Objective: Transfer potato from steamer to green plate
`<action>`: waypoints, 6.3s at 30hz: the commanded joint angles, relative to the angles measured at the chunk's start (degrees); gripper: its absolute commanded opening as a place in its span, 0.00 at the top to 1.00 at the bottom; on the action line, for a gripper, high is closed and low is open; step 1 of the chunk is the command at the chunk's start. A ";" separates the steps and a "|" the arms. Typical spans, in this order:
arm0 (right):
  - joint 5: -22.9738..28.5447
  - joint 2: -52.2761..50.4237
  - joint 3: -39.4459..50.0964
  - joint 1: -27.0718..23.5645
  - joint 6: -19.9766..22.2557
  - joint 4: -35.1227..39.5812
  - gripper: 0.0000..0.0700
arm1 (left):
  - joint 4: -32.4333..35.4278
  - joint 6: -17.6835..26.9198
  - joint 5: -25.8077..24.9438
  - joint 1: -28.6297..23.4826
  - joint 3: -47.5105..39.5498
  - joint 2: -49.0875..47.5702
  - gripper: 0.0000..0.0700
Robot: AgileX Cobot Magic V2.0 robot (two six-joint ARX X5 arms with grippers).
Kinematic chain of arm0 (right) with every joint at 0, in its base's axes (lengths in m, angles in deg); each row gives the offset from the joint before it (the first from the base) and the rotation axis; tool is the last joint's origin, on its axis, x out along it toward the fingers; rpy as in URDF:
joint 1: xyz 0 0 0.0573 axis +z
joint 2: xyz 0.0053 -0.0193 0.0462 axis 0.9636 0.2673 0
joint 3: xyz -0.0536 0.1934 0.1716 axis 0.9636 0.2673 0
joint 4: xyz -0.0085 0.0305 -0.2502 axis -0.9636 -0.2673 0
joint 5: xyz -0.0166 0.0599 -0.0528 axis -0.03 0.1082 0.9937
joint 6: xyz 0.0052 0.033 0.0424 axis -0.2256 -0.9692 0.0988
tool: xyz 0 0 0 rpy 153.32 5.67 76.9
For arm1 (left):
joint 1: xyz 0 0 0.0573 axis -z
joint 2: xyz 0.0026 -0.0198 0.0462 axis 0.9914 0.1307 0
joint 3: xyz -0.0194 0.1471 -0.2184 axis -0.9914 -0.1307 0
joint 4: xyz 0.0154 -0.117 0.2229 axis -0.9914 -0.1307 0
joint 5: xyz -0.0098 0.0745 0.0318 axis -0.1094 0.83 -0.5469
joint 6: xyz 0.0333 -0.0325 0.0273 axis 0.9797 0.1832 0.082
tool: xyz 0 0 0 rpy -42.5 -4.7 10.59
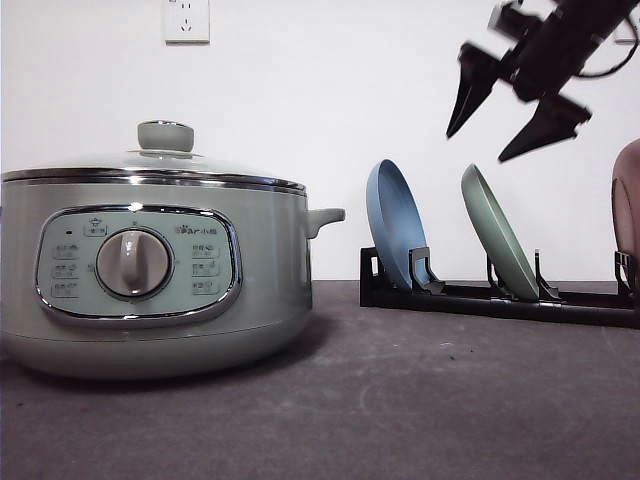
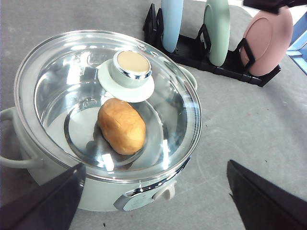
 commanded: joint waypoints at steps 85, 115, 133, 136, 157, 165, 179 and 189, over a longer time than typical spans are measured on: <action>25.37 -23.82 1.14 33.22 14.16 -41.71 0.99 | 0.68 0.55 -0.35 0.15 1.18 0.26 0.15; 38.91 -20.15 40.52 57.79 5.97 -14.66 0.99 | 0.67 0.69 -0.35 0.15 1.18 0.27 0.15; 35.44 -13.18 41.86 58.89 5.70 -8.14 0.95 | 0.65 0.70 -0.35 0.15 1.18 0.28 0.15; 35.32 -13.17 41.86 58.90 4.94 -8.17 0.71 | 0.66 0.70 -0.35 0.15 1.18 0.28 0.15; 35.51 -29.40 32.81 56.65 5.17 -11.81 0.52 | 0.65 0.68 -0.35 0.15 1.18 0.28 0.15; 22.77 -36.89 26.08 46.93 5.47 -12.00 0.52 | 0.65 0.52 -0.35 0.15 1.18 0.28 0.15; -5.35 -39.22 25.03 30.97 5.21 -10.80 0.52 | 0.63 0.46 -0.35 0.15 1.18 0.33 0.15; -5.32 -39.22 25.03 30.85 5.54 -10.82 0.52 | 0.72 0.09 -0.29 0.15 1.21 0.41 0.15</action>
